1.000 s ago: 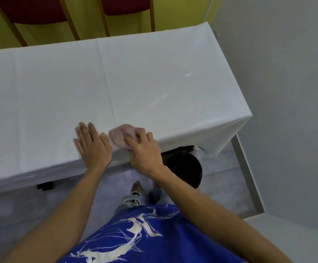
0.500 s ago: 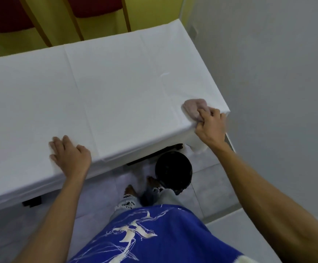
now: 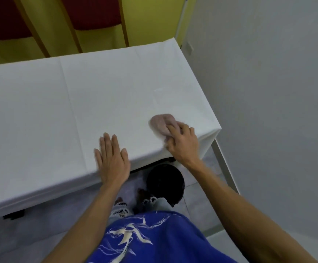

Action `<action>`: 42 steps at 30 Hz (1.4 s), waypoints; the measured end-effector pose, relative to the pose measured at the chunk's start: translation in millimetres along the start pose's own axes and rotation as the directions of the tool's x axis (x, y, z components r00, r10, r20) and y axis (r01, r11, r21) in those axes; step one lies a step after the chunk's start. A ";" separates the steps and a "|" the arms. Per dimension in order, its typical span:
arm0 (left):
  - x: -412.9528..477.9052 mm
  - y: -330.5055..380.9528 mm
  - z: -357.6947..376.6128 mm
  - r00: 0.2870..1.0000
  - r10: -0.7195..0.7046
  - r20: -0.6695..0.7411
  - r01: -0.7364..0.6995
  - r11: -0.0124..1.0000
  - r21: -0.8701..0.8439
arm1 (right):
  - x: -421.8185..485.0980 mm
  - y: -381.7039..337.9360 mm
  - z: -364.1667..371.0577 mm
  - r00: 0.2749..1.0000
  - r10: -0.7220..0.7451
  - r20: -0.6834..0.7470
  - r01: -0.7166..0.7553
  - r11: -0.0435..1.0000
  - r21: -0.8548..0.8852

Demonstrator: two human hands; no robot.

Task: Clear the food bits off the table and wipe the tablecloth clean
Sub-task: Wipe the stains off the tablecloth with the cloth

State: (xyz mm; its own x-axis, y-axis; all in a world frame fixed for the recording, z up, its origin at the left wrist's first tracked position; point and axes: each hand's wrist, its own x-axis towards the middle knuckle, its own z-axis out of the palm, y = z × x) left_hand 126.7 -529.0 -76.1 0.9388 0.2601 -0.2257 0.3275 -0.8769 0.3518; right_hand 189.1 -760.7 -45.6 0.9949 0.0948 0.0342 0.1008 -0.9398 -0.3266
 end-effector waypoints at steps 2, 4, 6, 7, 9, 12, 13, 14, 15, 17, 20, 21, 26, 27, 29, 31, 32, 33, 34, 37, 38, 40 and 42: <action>-0.8 0.8 -1.1 1.000 -0.007 0.014 0.007 1.000 0.010 | 14.6 31.6 -12.4 0.994 0.113 -0.016 -0.113 0.994 -0.008; -1.2 -0.5 -1.7 1.000 -0.009 0.022 0.009 1.000 0.014 | 28.7 54.3 -22.1 0.975 0.220 -0.030 -0.220 0.975 -0.014; -1.7 -1.1 -1.7 0.999 -0.012 0.030 0.012 1.000 0.016 | 41.0 60.5 -28.2 0.946 0.322 -0.035 -0.321 0.947 0.028; -1.5 -0.8 -2.1 0.999 -0.013 0.036 0.012 1.000 0.013 | 45.9 57.1 -26.7 0.931 0.364 -0.025 -0.362 0.930 0.063; -1.3 1.2 -2.8 0.999 -0.015 0.042 0.015 1.000 0.007 | 50.9 37.0 -23.5 0.913 0.407 0.009 -0.403 0.902 0.157; -0.6 5.4 -4.4 0.998 -0.028 0.048 0.028 1.000 0.011 | 45.4 -14.4 -11.9 0.968 0.250 0.016 -0.247 0.937 0.248; -0.6 6.2 -4.9 0.998 -0.032 0.051 0.031 0.999 0.011 | 41.7 -35.5 -5.2 0.990 0.144 0.000 -0.139 0.958 0.251; -0.6 6.6 -5.6 0.998 -0.032 0.054 0.032 0.999 0.011 | 38.7 -56.7 3.4 0.999 0.032 -0.007 -0.030 0.969 0.246; -0.6 6.8 -6.4 0.998 -0.031 0.058 0.030 0.999 0.013 | 36.6 -78.3 11.6 0.998 -0.066 0.000 0.064 0.971 0.232; -0.2 5.6 -6.9 0.998 -0.017 0.062 0.016 1.000 0.024 | 36.3 -112.0 30.9 0.976 -0.209 0.052 0.200 0.969 0.147; -1.3 1.0 -5.5 0.999 -0.007 0.048 0.004 0.999 0.046 | 43.9 -129.2 43.9 0.947 -0.272 0.172 0.276 0.961 0.001; -2.2 -0.7 -5.4 0.999 -0.007 0.041 0.005 0.998 0.056 | 47.3 -125.9 42.0 0.941 -0.276 0.197 0.286 0.958 -0.020; -4.2 -4.3 -9.2 0.997 0.004 0.072 -0.008 0.998 0.060 | 72.3 -53.2 7.7 0.982 -0.074 0.174 0.094 0.989 -0.111; -4.2 -5.3 -10.0 0.997 0.008 0.078 -0.012 0.998 0.054 | 78.4 -32.8 -2.7 0.985 0.008 0.172 0.017 0.989 -0.145; -3.8 -6.9 -9.3 0.997 0.014 0.082 -0.018 0.999 0.047 | 90.5 6.1 -25.2 0.965 0.184 0.187 -0.142 0.965 -0.220; -4.0 -7.4 -8.8 0.996 0.014 0.090 -0.019 0.998 0.058 | 97.8 31.0 -45.9 0.918 0.337 0.208 -0.290 0.930 -0.226; -4.2 -7.1 -8.1 0.996 0.017 0.092 -0.022 0.998 0.058 | 98.3 35.5 -52.6 0.905 0.372 0.206 -0.336 0.922 -0.193; -4.7 -6.9 -7.5 0.995 0.018 0.094 -0.024 0.998 0.057 | 95.8 33.7 -57.0 0.909 0.373 0.187 -0.348 0.925 -0.150; -4.5 -6.8 -6.6 0.996 0.021 0.088 -0.026 0.998 0.053 | 90.7 27.5 -57.4 0.926 0.347 0.146 -0.334 0.936 -0.110; -5.0 -5.0 -8.2 0.996 0.023 0.087 -0.028 0.998 0.054 | 62.4 -4.1 -43.0 0.973 0.219 0.077 -0.214 0.974 -0.072; -4.1 -4.9 -8.5 0.996 0.031 0.086 -0.035 0.998 0.046 | 52.1 -12.9 -32.4 0.982 0.161 0.102 -0.153 0.985 -0.084; -2.8 -4.9 -13.1 0.994 0.030 0.103 -0.036 0.998 0.059 | 38.6 -22.5 -17.2 0.976 0.140 0.167 -0.121 0.985 -0.123; -0.9 -6.9 -17.2 0.992 0.034 0.121 -0.045 0.995 0.090 | 42.8 -24.6 -18.0 0.958 0.186 0.217 -0.159 0.978 -0.133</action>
State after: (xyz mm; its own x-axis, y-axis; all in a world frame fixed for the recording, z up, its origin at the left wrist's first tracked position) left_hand 125.5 -516.2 -62.8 0.9296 0.1798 -0.3216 0.2743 -0.9206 0.2781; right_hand 229.2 -739.5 -19.1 0.9725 -0.0125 -0.2325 -0.0602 -0.9782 -0.1989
